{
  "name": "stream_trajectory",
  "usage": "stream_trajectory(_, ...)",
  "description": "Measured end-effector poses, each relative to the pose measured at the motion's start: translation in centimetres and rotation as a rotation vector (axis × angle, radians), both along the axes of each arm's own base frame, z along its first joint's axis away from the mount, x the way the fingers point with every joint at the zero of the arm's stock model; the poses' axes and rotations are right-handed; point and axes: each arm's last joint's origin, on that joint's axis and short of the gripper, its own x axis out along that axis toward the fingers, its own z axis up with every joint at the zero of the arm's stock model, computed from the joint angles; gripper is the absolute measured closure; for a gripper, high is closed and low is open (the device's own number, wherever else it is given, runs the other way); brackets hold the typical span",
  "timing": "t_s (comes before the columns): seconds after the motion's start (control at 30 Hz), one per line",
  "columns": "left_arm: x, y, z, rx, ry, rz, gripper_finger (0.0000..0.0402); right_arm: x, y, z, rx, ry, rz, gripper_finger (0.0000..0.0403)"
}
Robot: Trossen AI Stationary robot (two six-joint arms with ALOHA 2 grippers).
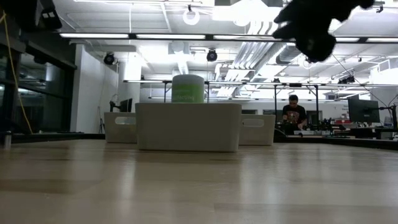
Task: Pick & Place First Aid Supplies
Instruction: Put the bandage pack into the left bin
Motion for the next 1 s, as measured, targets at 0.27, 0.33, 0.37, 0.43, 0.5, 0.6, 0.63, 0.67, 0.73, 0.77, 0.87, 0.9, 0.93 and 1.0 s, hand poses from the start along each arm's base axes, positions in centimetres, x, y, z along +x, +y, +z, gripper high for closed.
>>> stream_trajectory(0.27, 2.0, -2.2, -1.7, 0.000, 0.012, -0.009, 0.0243, -7.3, -5.2, -2.3, 0.045, -0.172, -0.085, 0.0315)
stream_trajectory(0.33, 2.5, -2.5, -2.0, -0.005, 0.004, -0.007, 0.0243, -8.6, -5.8, -2.8, 0.047, -0.220, -0.090, 0.0320)
stream_trajectory(0.37, 2.7, -2.6, -2.0, -0.012, -0.007, -0.007, 0.0243, -9.2, -6.1, -3.3, 0.046, -0.233, -0.094, 0.0323)
stream_trajectory(0.43, 3.0, -2.9, -2.2, -0.018, -0.017, -0.007, 0.0243, -10.2, -6.4, -4.0, 0.042, -0.259, -0.093, 0.0333)
stream_trajectory(0.5, 3.3, -3.1, -2.3, -0.023, -0.026, -0.006, 0.0243, -10.9, -6.6, -4.7, 0.044, -0.281, -0.084, 0.0347)
stream_trajectory(0.6, 3.6, -3.3, -2.7, -0.021, -0.012, -0.013, 0.0243, -11.6, -6.8, -5.7, 0.042, -0.304, -0.070, 0.0369)
stream_trajectory(0.63, 3.6, -3.4, -2.9, -0.024, -0.003, -0.018, 0.0243, -11.7, -6.8, -5.9, 0.042, -0.313, -0.068, 0.0376)
stream_trajectory(0.67, 3.7, -3.5, -3.0, -0.030, 0.010, -0.027, 0.0243, -11.9, -6.8, -6.1, 0.040, -0.319, -0.062, 0.0382)
stream_trajectory(0.73, 3.8, -3.6, -3.3, -0.040, 0.031, -0.043, 0.0243, -12.1, -6.9, -6.5, 0.021, -0.328, -0.055, 0.0394)
stream_trajectory(0.77, 3.8, -3.7, -3.4, -0.040, 0.039, -0.046, 0.0243, -12.2, -6.9, -6.7, 0.009, -0.328, -0.052, 0.0398)
stream_trajectory(0.87, 4.0, -3.8, -3.8, -0.036, 0.052, -0.049, 0.0243, -12.4, -7.1, -7.0, -0.035, -0.308, -0.056, 0.0400)
stream_trajectory(0.9, 4.0, -3.9, -3.8, -0.037, 0.050, -0.049, 0.0243, -12.5, -7.1, -7.1, -0.049, -0.297, -0.057, 0.0399)
stream_trajectory(0.93, 4.1, -3.9, -3.8, -0.038, 0.049, -0.049, 0.0243, -12.6, -7.2, -7.2, -0.058, -0.290, -0.056, 0.0399)
stream_trajectory(1.0, 4.1, -3.9, -3.7, -0.041, 0.043, -0.048, 0.0243, -12.7, -7.4, -7.3, -0.064, -0.278, -0.035, 0.0401)
